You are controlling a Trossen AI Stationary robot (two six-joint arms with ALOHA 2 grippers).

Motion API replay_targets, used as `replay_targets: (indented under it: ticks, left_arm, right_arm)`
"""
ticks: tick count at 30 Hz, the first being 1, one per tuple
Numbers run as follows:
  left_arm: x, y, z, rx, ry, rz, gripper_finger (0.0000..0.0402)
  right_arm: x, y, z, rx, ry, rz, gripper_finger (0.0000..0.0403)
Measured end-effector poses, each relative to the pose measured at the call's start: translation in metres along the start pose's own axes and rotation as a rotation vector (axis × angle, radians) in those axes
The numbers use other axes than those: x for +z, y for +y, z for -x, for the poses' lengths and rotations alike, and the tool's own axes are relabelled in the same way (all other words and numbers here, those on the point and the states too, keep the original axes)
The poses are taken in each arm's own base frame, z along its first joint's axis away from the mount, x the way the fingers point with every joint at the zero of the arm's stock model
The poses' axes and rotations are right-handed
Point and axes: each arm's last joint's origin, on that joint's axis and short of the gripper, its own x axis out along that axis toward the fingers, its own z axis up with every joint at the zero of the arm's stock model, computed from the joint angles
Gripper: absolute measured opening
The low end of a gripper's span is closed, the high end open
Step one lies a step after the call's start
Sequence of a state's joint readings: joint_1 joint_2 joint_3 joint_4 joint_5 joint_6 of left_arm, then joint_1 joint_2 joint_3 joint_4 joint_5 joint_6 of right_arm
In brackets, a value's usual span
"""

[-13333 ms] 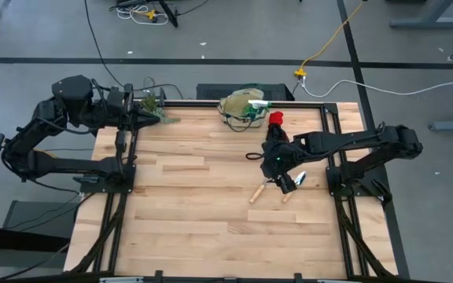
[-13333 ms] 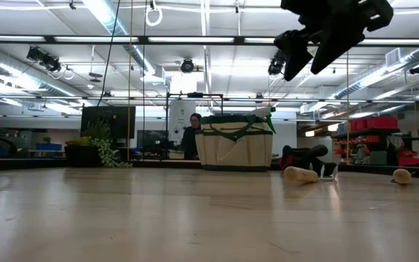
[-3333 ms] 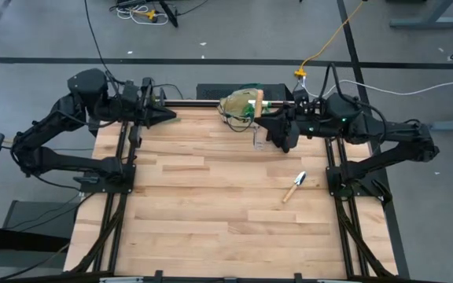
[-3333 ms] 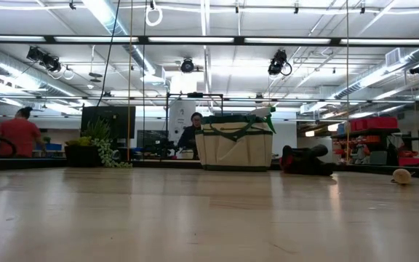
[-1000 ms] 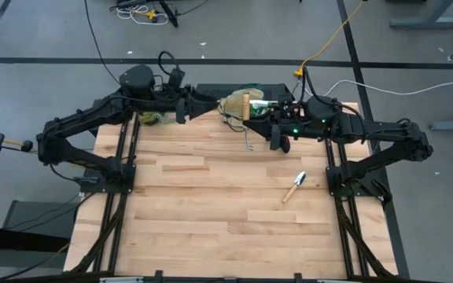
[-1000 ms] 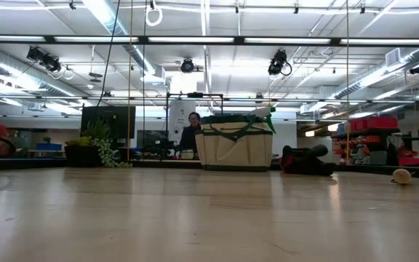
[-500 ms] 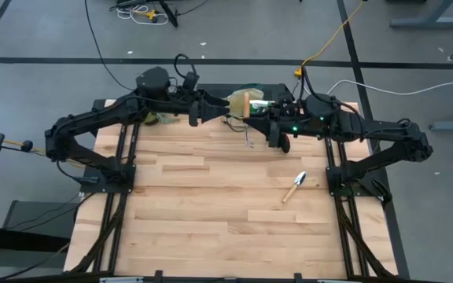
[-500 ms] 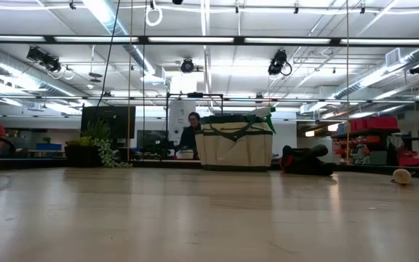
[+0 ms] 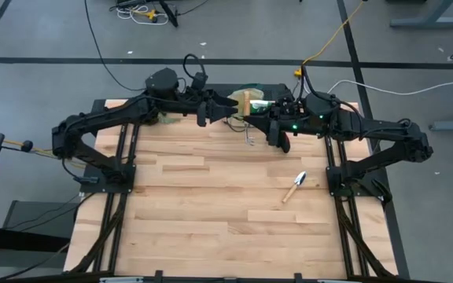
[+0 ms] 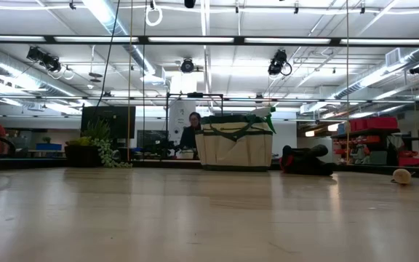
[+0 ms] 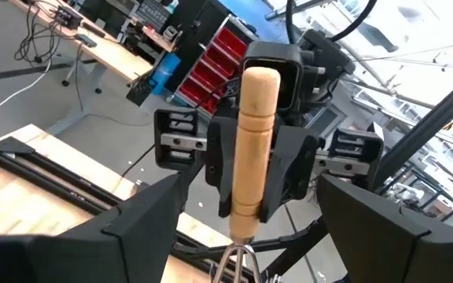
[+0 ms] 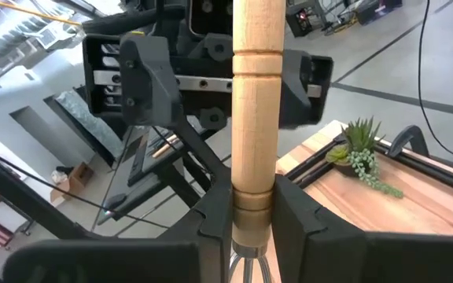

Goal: Pick & Place Garden tools in Gardening bag
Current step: Put the brown hand rake into the white gardening bag

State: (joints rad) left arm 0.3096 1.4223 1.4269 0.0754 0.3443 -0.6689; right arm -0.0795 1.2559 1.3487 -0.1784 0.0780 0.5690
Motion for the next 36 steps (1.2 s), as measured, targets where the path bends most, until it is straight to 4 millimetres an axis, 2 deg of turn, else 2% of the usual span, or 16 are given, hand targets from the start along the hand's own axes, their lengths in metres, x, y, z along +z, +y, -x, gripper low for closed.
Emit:
replay_targets:
  ticks: [11, 18, 30, 36]
  left_arm:
    - [-0.006, 0.006, -0.016, -0.042, -0.015, -0.012, 0.0305]
    - [-0.010, 0.001, -0.018, -0.053, -0.005, -0.035, 0.0305]
    - [-0.011, 0.001, -0.018, -0.052, 0.001, -0.033, 0.0304]
    - [-0.012, 0.000, -0.018, -0.055, 0.002, -0.063, 0.0285]
  right_arm:
    - [-0.009, -0.004, -0.019, -0.015, 0.022, -0.020, 0.0059]
    - [-0.016, -0.007, -0.033, -0.007, 0.032, -0.023, 0.0059]
    - [-0.016, -0.007, -0.034, 0.000, 0.032, -0.019, 0.0059]
    - [-0.015, -0.006, -0.034, 0.011, 0.017, -0.025, 0.0059]
